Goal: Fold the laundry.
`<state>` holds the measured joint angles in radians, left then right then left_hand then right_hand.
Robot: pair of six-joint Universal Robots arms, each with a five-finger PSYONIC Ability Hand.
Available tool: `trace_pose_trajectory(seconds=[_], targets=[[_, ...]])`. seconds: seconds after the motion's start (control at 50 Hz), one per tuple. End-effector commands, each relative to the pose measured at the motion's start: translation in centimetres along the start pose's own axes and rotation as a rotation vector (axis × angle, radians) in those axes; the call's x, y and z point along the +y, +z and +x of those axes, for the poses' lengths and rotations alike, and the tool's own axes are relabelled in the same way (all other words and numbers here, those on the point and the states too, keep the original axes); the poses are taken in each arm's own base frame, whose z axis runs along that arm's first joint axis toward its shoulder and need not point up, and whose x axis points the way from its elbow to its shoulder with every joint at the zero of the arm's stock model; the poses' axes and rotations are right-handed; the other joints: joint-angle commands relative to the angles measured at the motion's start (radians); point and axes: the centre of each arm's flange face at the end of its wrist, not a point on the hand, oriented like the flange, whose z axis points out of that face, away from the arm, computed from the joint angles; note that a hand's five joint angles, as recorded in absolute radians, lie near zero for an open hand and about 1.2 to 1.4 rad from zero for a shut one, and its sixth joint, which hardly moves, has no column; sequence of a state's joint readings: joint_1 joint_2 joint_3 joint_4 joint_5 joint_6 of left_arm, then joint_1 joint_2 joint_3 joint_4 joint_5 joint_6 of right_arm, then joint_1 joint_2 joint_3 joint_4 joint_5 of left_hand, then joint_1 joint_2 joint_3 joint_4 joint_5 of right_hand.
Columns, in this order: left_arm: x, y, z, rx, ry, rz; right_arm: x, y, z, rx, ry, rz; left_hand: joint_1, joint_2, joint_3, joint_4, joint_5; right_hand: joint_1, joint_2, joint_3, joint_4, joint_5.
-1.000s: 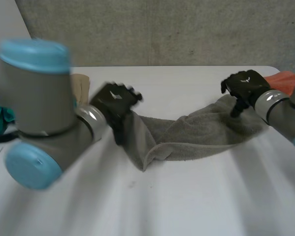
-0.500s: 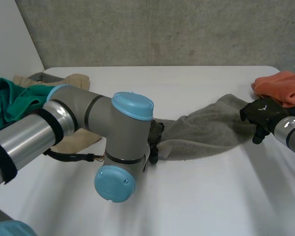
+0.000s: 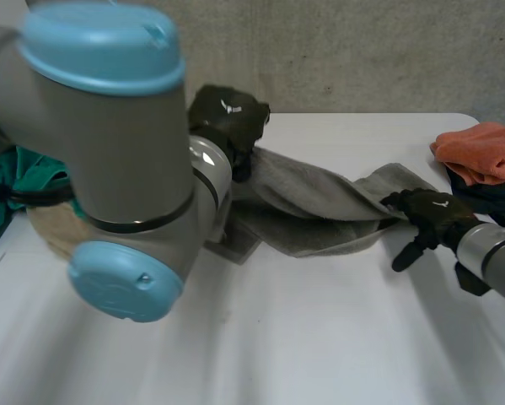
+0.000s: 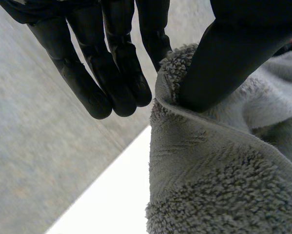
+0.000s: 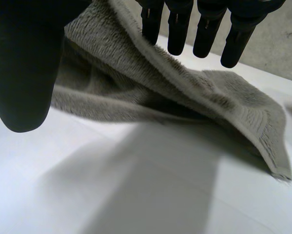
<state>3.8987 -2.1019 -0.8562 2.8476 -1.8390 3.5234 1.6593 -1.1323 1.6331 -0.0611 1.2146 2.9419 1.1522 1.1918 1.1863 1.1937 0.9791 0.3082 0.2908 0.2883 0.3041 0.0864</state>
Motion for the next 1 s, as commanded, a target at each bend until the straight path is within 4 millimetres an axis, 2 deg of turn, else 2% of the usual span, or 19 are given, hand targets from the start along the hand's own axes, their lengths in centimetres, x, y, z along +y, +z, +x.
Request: trace_pose_trajectory(seconds=[0.02, 0.1, 0.18, 0.26, 0.34, 0.4, 0.42, 0.44, 0.48, 0.54, 0.56, 0.62, 0.64, 0.7, 0.72, 0.78, 0.86, 0.94, 1.0], targets=[[-2.5, -2.0, -1.1, -0.002, 0.0, 0.054, 0.2, 2.8, -0.7, 0.082, 0.065, 0.163, 0.244, 0.204, 0.21, 0.203, 0.243, -0.031, -0.014, -0.011, -0.027, 0.016], [-2.8, -2.8, -1.6, -0.006, 0.01, 0.052, -0.4, 3.8, -0.4, 0.176, 0.083, 0.22, 0.244, 0.204, 0.21, 0.203, 0.243, 0.042, 0.06, 0.062, 0.046, 0.09], [-2.6, -3.1, -2.2, -0.015, 0.02, 0.038, -0.6, 4.0, -1.0, 0.165, 0.075, 0.214, 0.244, 0.204, 0.21, 0.203, 0.243, 0.171, 0.189, 0.191, 0.176, 0.219], [-2.5, -3.7, -3.2, -0.032, 0.012, 0.034, 0.0, 4.7, -1.1, 0.133, 0.045, 0.194, 0.244, 0.204, 0.21, 0.203, 0.243, 0.251, 0.268, 0.271, 0.255, 0.298], [-3.2, -4.4, -4.8, -0.051, -0.019, 0.063, 1.2, 6.1, 0.0, 0.155, 0.015, 0.16, 0.244, 0.204, 0.21, 0.203, 0.243, 0.315, 0.332, 0.335, 0.319, 0.362], [-3.3, -4.6, -5.4, -0.06, -0.037, 0.074, 1.2, 6.4, 0.7, 0.171, 0.015, 0.156, 0.244, 0.204, 0.21, 0.203, 0.243, 0.558, 0.576, 0.578, 0.562, 0.605], [-3.3, -4.6, -5.7, -0.063, -0.039, 0.078, 1.0, 6.4, 1.0, 0.172, 0.01, 0.158, 0.244, 0.204, 0.21, 0.203, 0.243, 0.893, 0.911, 0.913, 0.898, 0.941], [-3.1, -4.5, -5.8, -0.064, -0.042, 0.076, 0.8, 6.4, 1.2, 0.174, 0.008, 0.164, 0.244, 0.204, 0.21, 0.203, 0.243, 1.086, 1.103, 1.106, 1.09, 1.133], [-2.8, -4.3, -6.0, -0.067, -0.042, 0.068, 0.2, 6.2, 1.4, 0.178, -0.005, 0.178, 0.244, 0.204, 0.21, 0.203, 0.243, 1.088, 1.105, 1.108, 1.092, 1.135], [-1.4, -3.6, -6.3, -0.077, -0.028, 0.027, -2.4, 4.8, 1.7, 0.184, -0.08, 0.238, 0.244, 0.204, 0.21, 0.203, 0.243, 1.088, 1.105, 1.108, 1.092, 1.135], [-0.3, -3.2, -6.4, -0.079, -0.017, -0.006, -4.5, 3.5, 1.9, 0.199, -0.142, 0.289, 0.244, 0.204, 0.21, 0.203, 0.243, 1.088, 1.105, 1.108, 1.092, 1.135], [1.8, -2.2, -6.2, -0.075, 0.01, -0.065, -7.9, 1.2, 2.7, 0.233, -0.235, 0.374, 0.244, 0.204, 0.21, 0.203, 0.243, 1.088, 1.105, 1.108, 1.092, 1.135], [3.4, -1.2, -6.2, -0.079, 0.031, -0.101, -10.0, -0.3, 3.2, 0.253, -0.295, 0.428, 0.244, 0.204, 0.21, 0.203, 0.243, 1.088, 1.105, 1.108, 1.092, 1.135], [5.8, 0.4, -6.3, -0.085, 0.053, -0.156, -12.2, -2.4, 3.2, 0.252, -0.364, 0.464, 0.244, 0.204, 0.21, 0.203, 0.243, 1.088, 1.105, 1.108, 1.092, 1.135], [7.3, 1.2, -6.2, -0.079, 0.062, -0.185, -13.2, -3.7, 3.0, 0.238, -0.389, 0.467, 0.244, 0.204, 0.21, 0.203, 0.243, 1.088, 1.105, 1.108, 1.092, 1.135], [9.7, 2.6, -5.9, -0.051, 0.058, -0.228, -14.5, -5.5, 2.5, 0.193, -0.407, 0.433, 0.244, 0.204, 0.21, 0.203, 0.243, 1.088, 1.105, 1.108, 1.092, 1.135], [12.3, 4.4, -5.5, -0.014, 0.051, -0.266, -14.3, -6.2, 1.8, 0.099, -0.403, 0.319, 0.244, 0.204, 0.21, 0.203, 0.243, 1.088, 1.105, 1.108, 1.092, 1.135], [13.4, 6.6, -6.1, -0.043, 0.046, -0.241, -13.9, -5.9, 1.5, 0.053, -0.448, 0.217, 0.244, 0.204, 0.21, 0.203, 0.243, 1.088, 1.105, 1.108, 1.092, 1.135], [13.2, 7.9, -7.2, -0.08, 0.042, -0.201, -14.1, -5.4, 1.6, 0.048, -0.501, 0.19, 0.244, 0.204, 0.21, 0.203, 0.243, 1.088, 1.105, 1.108, 1.092, 1.135]])
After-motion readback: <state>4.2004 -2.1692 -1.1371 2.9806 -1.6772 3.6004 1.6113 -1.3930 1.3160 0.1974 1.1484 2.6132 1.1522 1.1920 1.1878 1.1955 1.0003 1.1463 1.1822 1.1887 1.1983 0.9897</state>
